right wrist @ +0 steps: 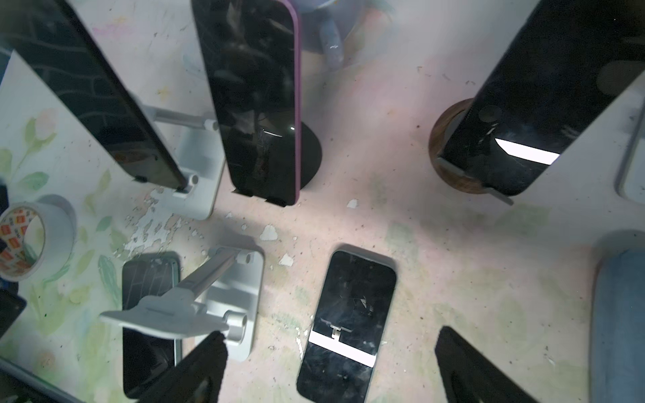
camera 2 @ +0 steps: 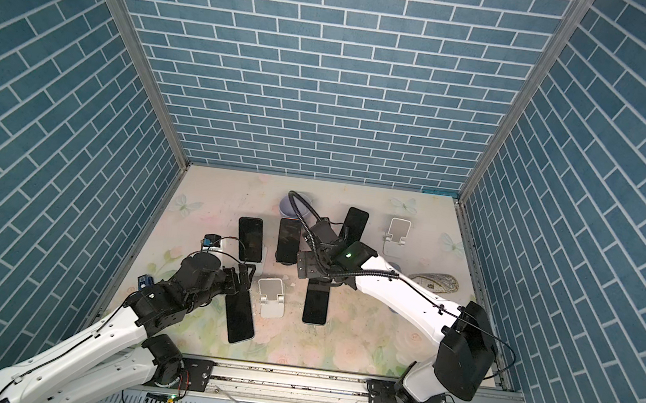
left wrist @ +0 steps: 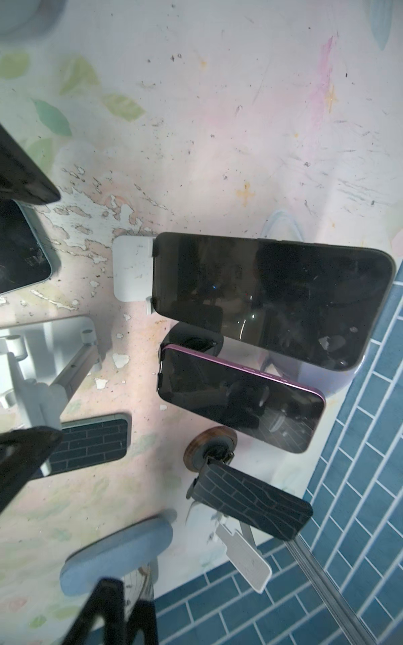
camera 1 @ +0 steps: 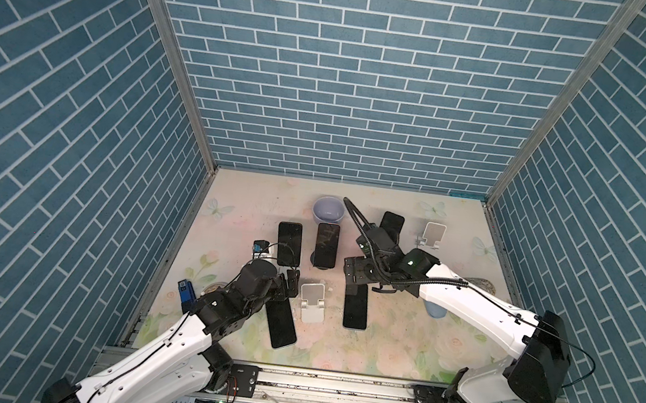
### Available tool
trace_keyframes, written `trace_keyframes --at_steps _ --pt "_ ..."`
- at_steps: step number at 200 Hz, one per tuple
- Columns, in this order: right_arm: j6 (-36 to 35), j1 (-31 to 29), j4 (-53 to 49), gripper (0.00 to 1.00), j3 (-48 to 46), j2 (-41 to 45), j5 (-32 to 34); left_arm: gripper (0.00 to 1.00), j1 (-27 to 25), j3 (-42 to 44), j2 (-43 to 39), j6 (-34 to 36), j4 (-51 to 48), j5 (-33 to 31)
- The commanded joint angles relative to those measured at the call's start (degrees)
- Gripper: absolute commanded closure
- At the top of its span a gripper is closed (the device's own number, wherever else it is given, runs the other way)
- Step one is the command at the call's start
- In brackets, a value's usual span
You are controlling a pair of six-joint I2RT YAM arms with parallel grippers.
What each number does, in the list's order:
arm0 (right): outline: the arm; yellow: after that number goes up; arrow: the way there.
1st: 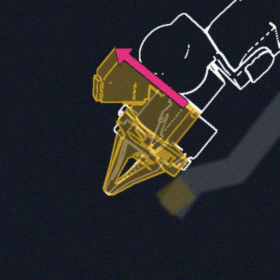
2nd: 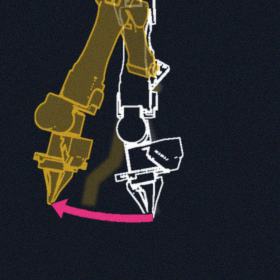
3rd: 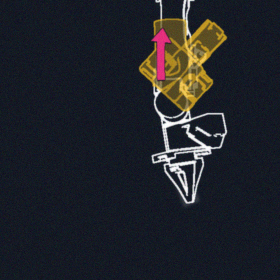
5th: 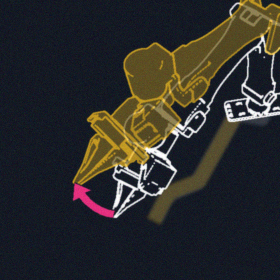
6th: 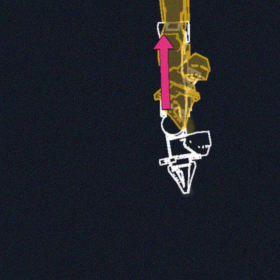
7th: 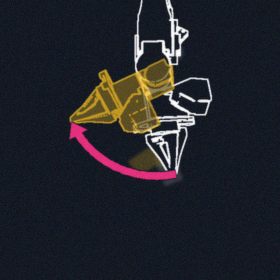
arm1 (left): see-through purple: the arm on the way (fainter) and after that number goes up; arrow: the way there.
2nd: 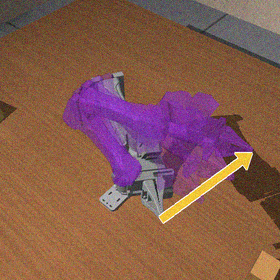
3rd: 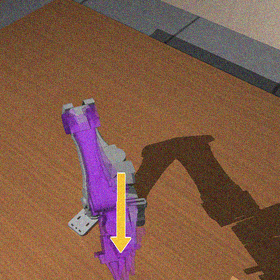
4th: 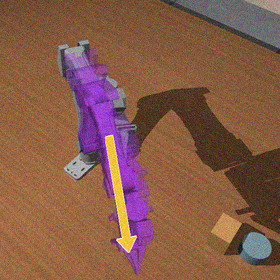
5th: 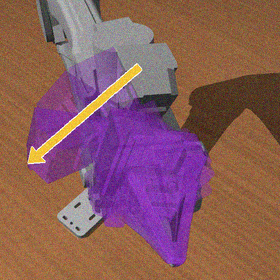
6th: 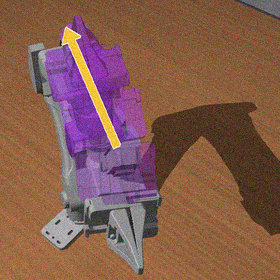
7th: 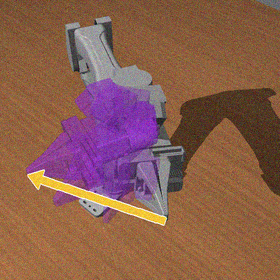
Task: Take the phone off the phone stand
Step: 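Move the right gripper over the empty white stand while the left arm draws back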
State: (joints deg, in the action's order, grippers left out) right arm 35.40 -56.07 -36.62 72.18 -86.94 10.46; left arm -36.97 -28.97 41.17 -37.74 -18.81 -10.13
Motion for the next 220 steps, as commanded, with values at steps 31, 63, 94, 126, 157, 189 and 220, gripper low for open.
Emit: trace_keyframes --at_steps 31,63,94,126,157,189,220 --pt "2.74 -4.68 -2.37 0.06 6.84 -4.83 3.60 0.00 0.48 1.48 -4.17 -0.61 1.52 2.32" --pt "3.14 -6.93 -2.38 0.06 9.04 -7.33 3.18 0.00 0.47 1.34 -9.00 1.20 0.88 3.95" --pt "4.61 -8.55 -2.64 0.06 10.93 -10.10 2.03 0.00 0.45 1.27 -15.00 1.44 -2.69 3.70" --pt "5.91 -9.81 -5.05 0.05 14.35 -13.65 1.80 0.00 0.45 1.47 -21.56 0.79 -6.55 2.23" --pt "5.87 -11.22 -8.07 0.05 19.49 -17.71 1.49 0.00 0.45 1.30 -25.36 0.87 -7.77 1.82" --pt "5.76 -11.95 -10.90 0.05 24.16 -21.46 0.96 0.00 0.42 0.46 -26.04 1.25 -8.44 1.72" --pt "6.90 -12.03 -15.89 0.05 28.73 -25.29 1.09 0.00 0.50 -0.54 -26.02 2.19 -8.88 1.61"
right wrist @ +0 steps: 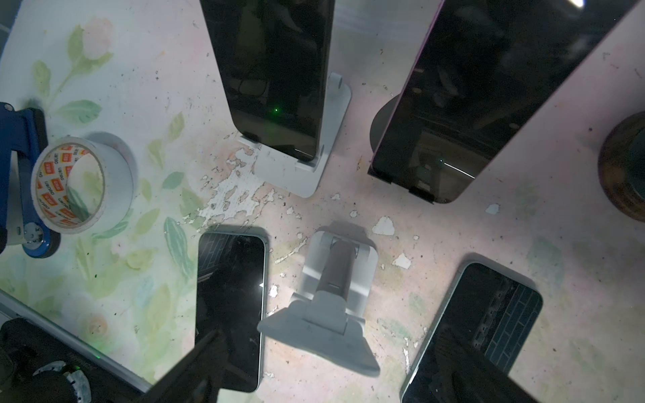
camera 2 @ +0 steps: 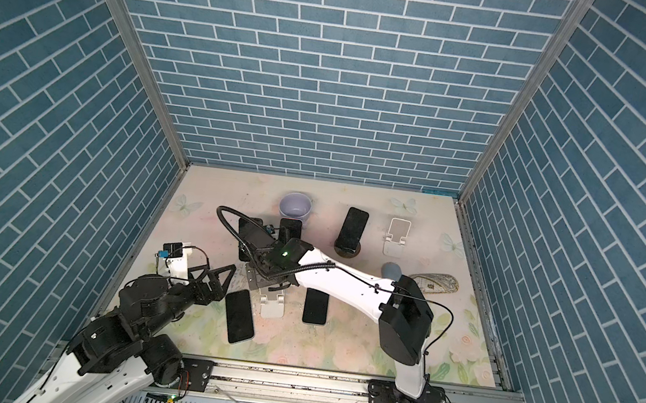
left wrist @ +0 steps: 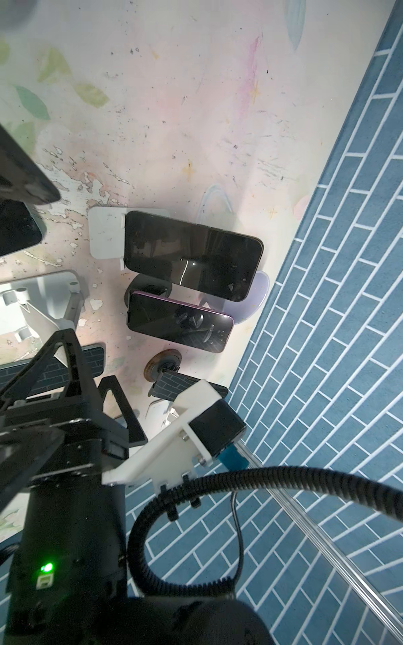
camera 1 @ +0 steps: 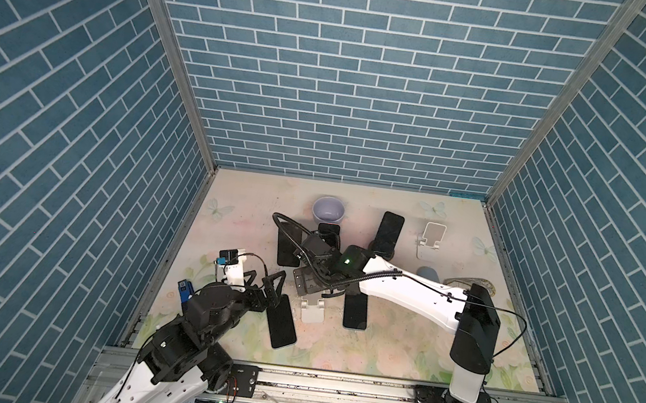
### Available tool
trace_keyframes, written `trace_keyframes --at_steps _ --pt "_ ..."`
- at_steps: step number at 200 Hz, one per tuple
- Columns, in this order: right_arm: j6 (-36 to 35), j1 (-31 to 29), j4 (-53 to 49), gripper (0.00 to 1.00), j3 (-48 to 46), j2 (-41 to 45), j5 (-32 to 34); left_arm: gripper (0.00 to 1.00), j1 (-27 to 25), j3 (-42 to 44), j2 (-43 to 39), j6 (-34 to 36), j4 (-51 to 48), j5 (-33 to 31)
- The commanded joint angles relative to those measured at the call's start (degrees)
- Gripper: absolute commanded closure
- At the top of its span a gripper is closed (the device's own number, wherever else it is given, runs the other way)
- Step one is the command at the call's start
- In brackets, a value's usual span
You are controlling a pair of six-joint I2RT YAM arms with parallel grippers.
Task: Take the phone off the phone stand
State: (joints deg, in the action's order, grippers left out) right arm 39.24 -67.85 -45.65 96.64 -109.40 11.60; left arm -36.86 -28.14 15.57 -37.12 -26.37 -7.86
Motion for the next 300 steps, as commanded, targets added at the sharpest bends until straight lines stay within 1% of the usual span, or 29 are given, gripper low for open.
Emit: trace_keyframes --at_steps 1,60,147,173,191,226,246,275,300 --pt "3.08 -0.30 -7.07 0.05 4.35 -2.91 -0.02 0.00 0.39 -1.42 -0.44 1.64 -1.36 -0.67" --pt "5.48 -0.30 -12.72 0.05 8.67 -8.08 -0.38 0.00 0.33 -2.27 -0.26 2.76 -1.67 -0.71" --pt "6.69 -0.28 -14.82 0.06 13.69 -12.64 -0.83 0.00 0.37 -1.84 -1.84 3.40 -2.63 -0.89" --pt "7.72 -0.26 -15.85 0.10 13.65 -13.46 -0.88 0.00 0.32 -1.66 -2.04 3.32 -2.90 -0.87" --pt "8.21 -0.26 -15.92 0.17 12.93 -13.42 -1.00 0.00 0.35 -1.43 -2.17 3.29 -2.81 -0.74" --pt "8.59 -0.25 -15.77 0.40 11.78 -12.86 -1.24 0.00 0.34 -1.30 -2.39 3.29 -3.06 -0.67" --pt "8.57 -0.18 -15.51 0.49 11.38 -12.49 -1.23 0.00 0.38 -1.22 -2.53 3.14 -2.99 -0.68" --pt "7.89 0.03 -15.11 0.57 10.54 -11.25 -0.19 0.00 0.37 -1.06 -2.57 2.96 -2.95 -0.67" --pt "6.50 0.69 -12.46 0.60 7.84 -8.71 0.01 0.00 0.38 -0.86 -2.48 2.86 -2.99 -0.68"
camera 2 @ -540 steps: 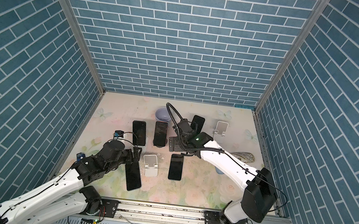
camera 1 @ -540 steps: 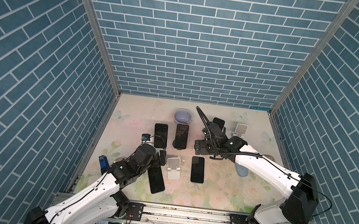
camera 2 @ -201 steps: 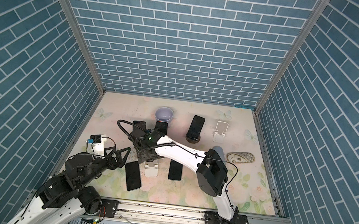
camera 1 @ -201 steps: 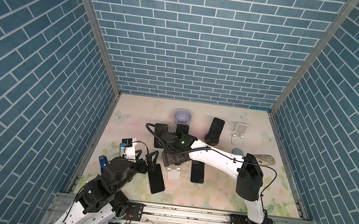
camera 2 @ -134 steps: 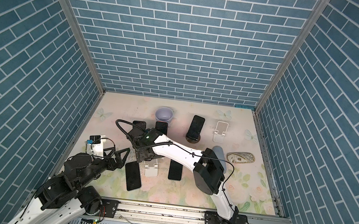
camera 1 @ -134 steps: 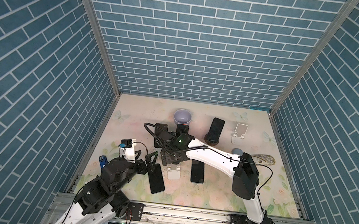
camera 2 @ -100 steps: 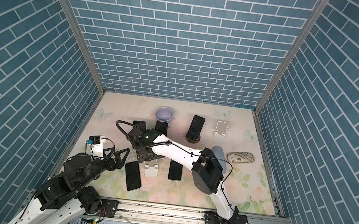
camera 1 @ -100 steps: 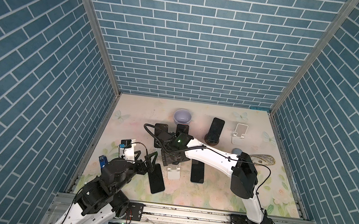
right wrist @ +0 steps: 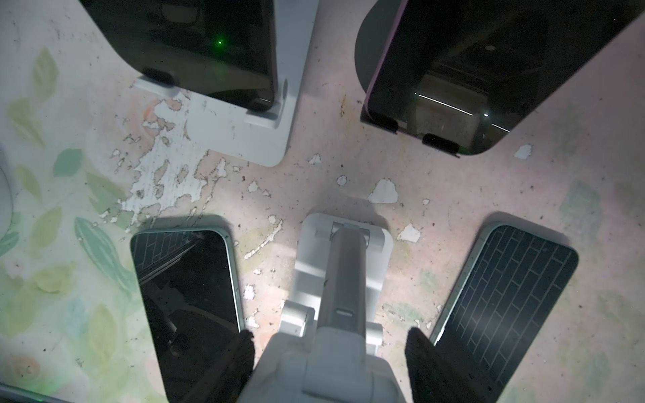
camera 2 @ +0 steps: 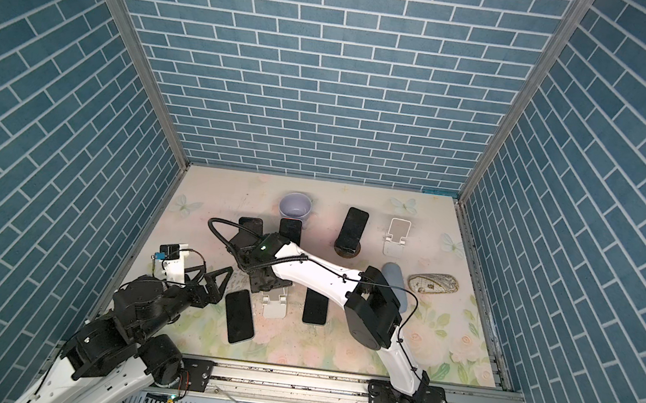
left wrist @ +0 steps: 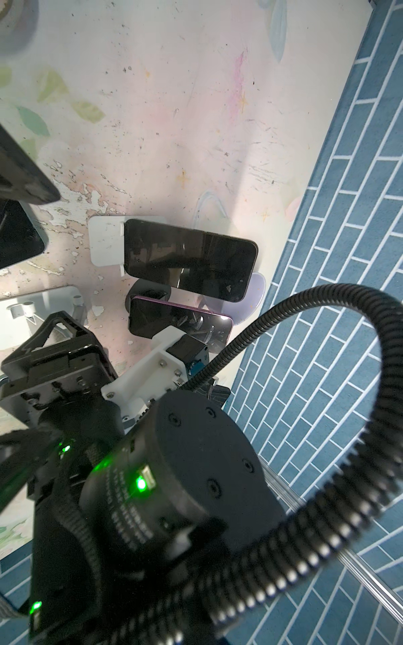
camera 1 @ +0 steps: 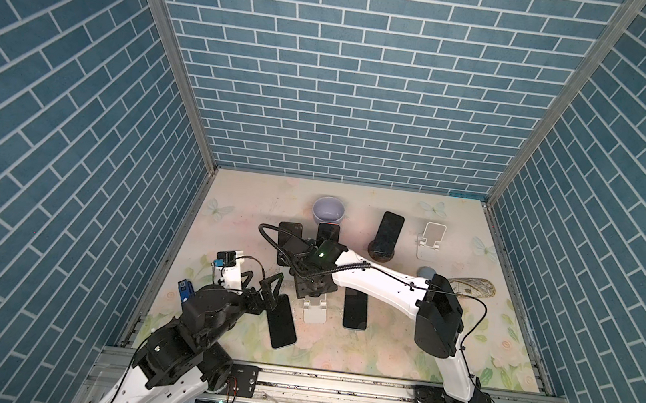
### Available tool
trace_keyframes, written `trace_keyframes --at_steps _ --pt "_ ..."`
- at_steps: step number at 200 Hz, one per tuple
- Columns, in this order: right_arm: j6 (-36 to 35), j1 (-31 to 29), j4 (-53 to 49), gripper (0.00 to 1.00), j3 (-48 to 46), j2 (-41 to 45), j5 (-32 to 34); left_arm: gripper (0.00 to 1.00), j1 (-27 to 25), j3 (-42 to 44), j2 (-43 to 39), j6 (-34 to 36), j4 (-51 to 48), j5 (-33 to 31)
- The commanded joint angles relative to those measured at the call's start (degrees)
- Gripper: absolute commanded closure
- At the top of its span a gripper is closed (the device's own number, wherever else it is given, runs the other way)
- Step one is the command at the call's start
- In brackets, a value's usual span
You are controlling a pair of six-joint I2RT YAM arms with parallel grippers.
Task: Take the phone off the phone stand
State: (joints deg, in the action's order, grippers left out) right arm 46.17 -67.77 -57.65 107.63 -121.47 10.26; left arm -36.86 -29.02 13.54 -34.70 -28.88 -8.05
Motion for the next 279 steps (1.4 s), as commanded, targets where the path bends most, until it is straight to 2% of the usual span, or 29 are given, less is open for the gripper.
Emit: trace_keyframes --at_steps 1,66,132,211,279 --pt "-0.49 0.65 -0.37 0.60 -3.27 3.44 1.30 0.00 0.39 0.01 -0.45 0.43 -0.47 -0.48" --pt "-3.15 3.23 3.11 0.65 -7.47 11.35 1.60 0.00 0.35 -0.60 2.37 0.50 0.39 -0.20" --pt "-4.74 11.04 3.06 0.65 -13.64 20.76 1.69 0.00 0.32 -2.13 10.73 0.94 4.99 0.89" --pt "-9.36 26.27 1.93 0.65 -21.97 30.60 0.31 0.01 0.38 -2.64 20.15 0.57 12.52 0.26" --pt "-16.10 41.66 1.76 0.65 -20.01 29.44 -2.98 0.00 0.39 -8.59 28.64 4.49 13.73 0.06"
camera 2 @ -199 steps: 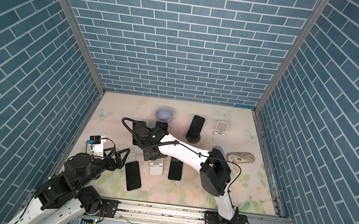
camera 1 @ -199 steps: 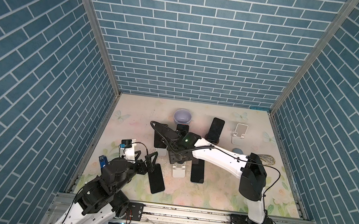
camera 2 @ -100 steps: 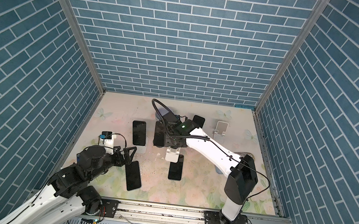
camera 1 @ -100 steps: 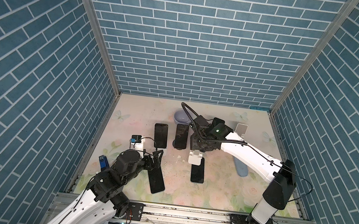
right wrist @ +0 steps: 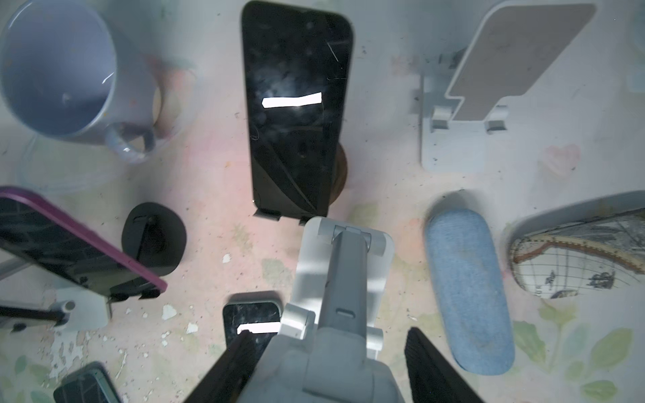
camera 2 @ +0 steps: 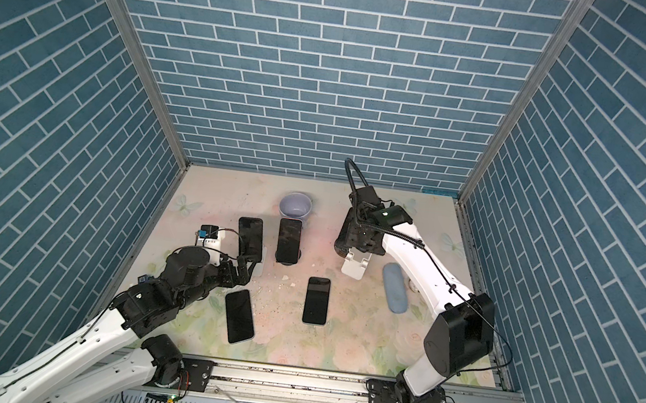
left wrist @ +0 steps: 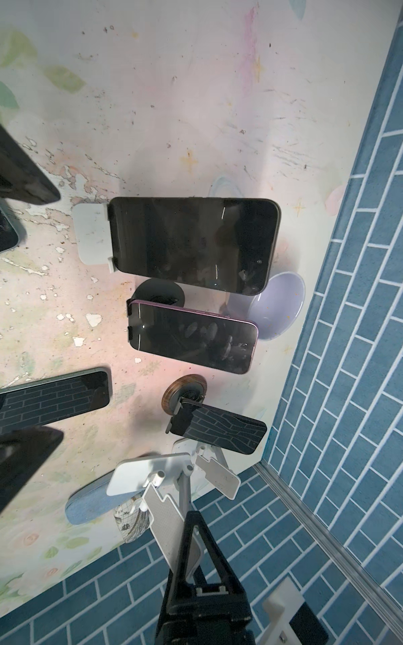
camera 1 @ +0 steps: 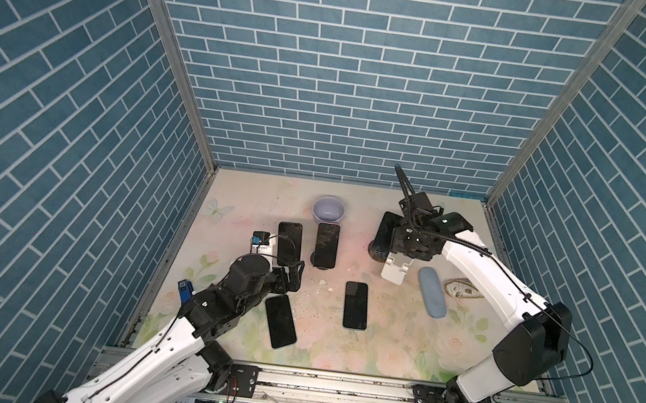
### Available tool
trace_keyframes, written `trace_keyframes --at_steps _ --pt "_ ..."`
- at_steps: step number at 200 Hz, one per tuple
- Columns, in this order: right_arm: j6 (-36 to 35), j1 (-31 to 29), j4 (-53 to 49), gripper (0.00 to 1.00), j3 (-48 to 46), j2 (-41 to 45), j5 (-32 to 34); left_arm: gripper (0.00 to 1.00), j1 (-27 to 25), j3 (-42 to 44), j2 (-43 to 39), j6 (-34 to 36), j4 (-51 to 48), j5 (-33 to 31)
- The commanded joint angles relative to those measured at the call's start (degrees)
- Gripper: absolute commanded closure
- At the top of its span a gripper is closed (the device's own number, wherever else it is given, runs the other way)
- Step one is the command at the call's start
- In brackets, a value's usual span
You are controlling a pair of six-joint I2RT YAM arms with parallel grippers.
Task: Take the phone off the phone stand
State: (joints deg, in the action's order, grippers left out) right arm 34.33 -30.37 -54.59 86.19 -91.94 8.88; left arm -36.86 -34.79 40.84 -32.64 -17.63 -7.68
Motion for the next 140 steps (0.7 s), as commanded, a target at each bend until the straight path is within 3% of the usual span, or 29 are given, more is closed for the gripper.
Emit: trace_keyframes --at_steps 1,74,140 --pt "-4.35 4.48 -1.30 0.65 1.56 -0.17 -1.69 0.00 0.39 -2.91 1.52 2.51 2.54 -0.27" --pt "-9.93 17.13 -3.48 0.65 9.31 -5.15 -3.44 0.00 0.18 -9.83 12.65 6.97 5.52 2.06" --pt "-11.30 26.47 -1.09 0.65 9.28 -7.99 -5.36 0.00 -0.57 -13.76 18.86 7.46 6.30 2.45"
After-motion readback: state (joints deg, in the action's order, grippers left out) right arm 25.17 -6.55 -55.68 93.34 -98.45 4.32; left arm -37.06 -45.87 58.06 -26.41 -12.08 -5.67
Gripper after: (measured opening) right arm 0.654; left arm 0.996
